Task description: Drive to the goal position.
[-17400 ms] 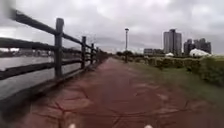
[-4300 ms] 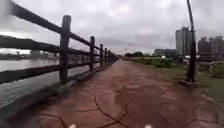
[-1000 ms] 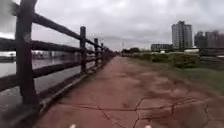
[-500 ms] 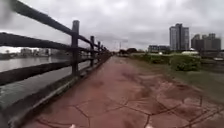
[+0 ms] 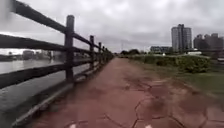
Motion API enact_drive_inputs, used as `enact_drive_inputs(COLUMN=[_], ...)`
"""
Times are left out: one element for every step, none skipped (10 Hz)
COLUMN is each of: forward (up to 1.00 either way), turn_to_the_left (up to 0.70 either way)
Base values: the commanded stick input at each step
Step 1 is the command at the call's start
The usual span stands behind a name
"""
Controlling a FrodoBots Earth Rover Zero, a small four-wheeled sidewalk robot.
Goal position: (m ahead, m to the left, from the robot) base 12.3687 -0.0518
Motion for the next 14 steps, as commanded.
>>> enact_drive_inputs(forward=[0.85,0.85,0.85,0.85,0.85,0.85,0.85,0.85,0.85,0.85,0.85,0.85,0.85,0.85], turn_to_the_left=[-0.11,-0.20,-0.33,-0.33,-0.33,-0.25,-0.05,0.01,0.01,0.01,0.01,0.01,0.01,0.01])
